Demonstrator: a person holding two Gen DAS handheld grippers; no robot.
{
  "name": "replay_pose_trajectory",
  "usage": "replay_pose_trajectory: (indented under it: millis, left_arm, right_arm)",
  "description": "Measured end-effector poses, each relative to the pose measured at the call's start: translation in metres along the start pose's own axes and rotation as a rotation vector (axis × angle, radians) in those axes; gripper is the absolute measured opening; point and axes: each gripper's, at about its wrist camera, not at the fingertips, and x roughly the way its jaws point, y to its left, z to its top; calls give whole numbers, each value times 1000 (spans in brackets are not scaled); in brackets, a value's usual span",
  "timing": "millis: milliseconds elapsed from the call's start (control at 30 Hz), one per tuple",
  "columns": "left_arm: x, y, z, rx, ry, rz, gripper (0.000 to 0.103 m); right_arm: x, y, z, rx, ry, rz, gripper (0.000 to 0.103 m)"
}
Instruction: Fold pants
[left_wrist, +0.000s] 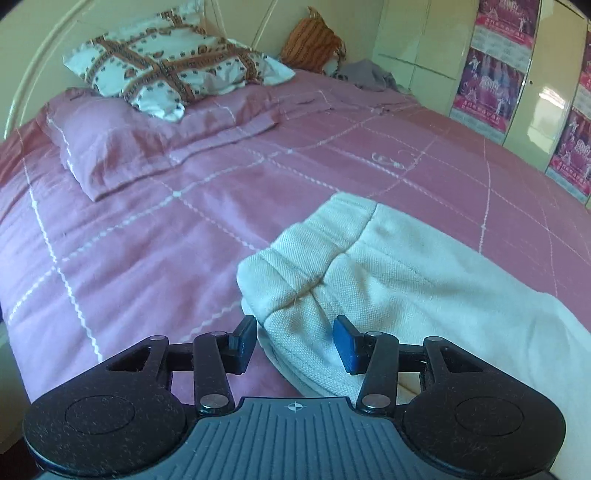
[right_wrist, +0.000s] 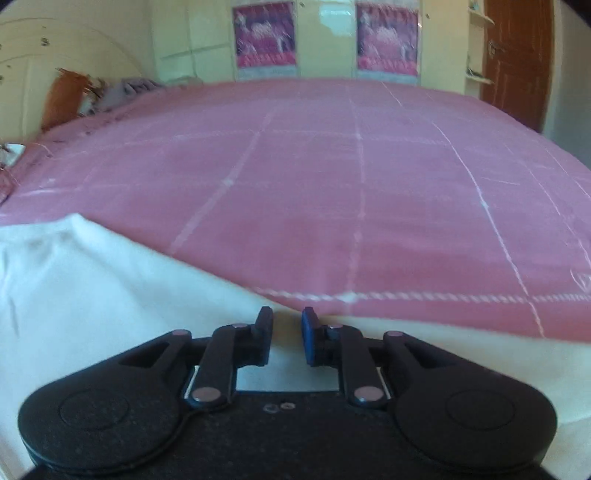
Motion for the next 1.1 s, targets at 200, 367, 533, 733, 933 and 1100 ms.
replay_pose_trajectory:
  millis: [200,367,533,733,933,1100]
  left_arm:
    - [5,6,0,5,56,-34,46]
    - [10,3,-1,32,72,-57,47]
    - [21,16,-2,-53,112,-88,63]
    - [16,13,-3,-38,84,-80,63]
    - [12,18,-3,-64,103,-106,64]
    - [18,20,-5,-86,121,-114,64]
  right_arm:
    - [-55,-63,-20,131,-141,-80,21]
    - [-75,-125,-35,354,-145,-142,27]
    - [-148,-185,-79,593,-298,-165,29]
    - [-187,-236,-146,870,-330,-131,37]
    - [-167,-250,-169,1025,-252,-22,45]
    - [-152,-251,-165,1094,-167,73,50]
